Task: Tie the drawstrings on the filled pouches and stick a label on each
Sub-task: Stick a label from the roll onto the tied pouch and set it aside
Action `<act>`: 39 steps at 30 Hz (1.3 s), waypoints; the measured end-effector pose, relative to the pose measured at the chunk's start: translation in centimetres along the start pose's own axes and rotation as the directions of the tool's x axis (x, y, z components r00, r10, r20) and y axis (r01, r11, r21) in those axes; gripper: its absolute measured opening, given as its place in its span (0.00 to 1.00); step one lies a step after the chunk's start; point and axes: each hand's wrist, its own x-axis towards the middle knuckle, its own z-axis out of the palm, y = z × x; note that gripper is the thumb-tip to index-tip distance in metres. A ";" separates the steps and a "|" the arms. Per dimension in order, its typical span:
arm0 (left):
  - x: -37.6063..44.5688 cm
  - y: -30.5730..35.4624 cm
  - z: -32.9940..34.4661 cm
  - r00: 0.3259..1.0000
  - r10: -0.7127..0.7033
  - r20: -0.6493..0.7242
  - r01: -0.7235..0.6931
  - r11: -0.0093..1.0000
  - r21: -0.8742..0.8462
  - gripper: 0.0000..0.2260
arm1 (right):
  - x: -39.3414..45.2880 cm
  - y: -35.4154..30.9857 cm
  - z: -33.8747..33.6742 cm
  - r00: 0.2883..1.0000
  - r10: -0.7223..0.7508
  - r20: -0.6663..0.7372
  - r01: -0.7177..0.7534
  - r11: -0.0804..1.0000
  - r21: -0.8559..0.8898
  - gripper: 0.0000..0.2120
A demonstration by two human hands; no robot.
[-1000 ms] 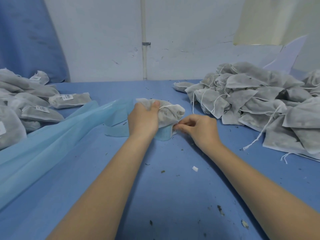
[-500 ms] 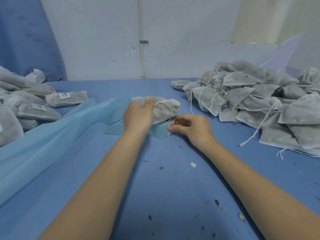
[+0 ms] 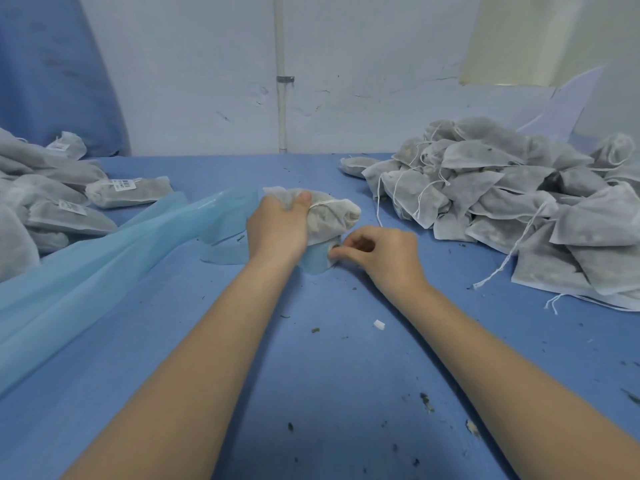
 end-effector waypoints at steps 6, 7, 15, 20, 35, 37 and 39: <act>0.0 -0.1 0.1 1.000 0.007 -0.012 -0.007 1.000 0.006 0.17 | -0.7 -0.3 -0.6 0.961 -0.242 0.137 0.260 0.956 -0.133 0.11; 0.0 -0.1 0.2 1.000 0.013 -0.015 -0.013 1.000 0.011 0.17 | -1.0 -0.4 -0.6 0.953 -0.247 0.178 0.271 0.954 -0.130 0.11; 0.0 -0.3 0.1 1.000 0.013 -0.010 -0.014 1.000 -0.026 0.17 | -3.0 -3.4 -2.3 0.941 -0.143 0.307 0.119 0.988 0.094 0.10; -1.0 0.2 0.0 0.984 0.178 -0.008 -0.177 0.978 -0.113 0.15 | -2.2 -5.2 -4.7 0.969 -0.232 0.081 0.224 0.970 0.097 0.08; -2.9 2.1 0.0 0.912 0.178 0.370 -0.009 0.910 -0.415 0.16 | -1.1 -3.8 -6.3 0.977 -0.211 -0.017 0.211 0.977 0.005 0.09; -3.1 2.0 0.0 0.891 0.204 0.405 -0.026 0.914 -0.404 0.19 | -1.1 -3.5 -6.5 0.983 -0.184 -0.027 0.186 0.979 0.080 0.09; -3.3 1.7 0.2 0.878 0.223 0.423 -0.067 0.934 -0.352 0.18 | -1.2 -3.4 -6.6 0.993 -0.115 -0.001 0.112 0.965 0.237 0.16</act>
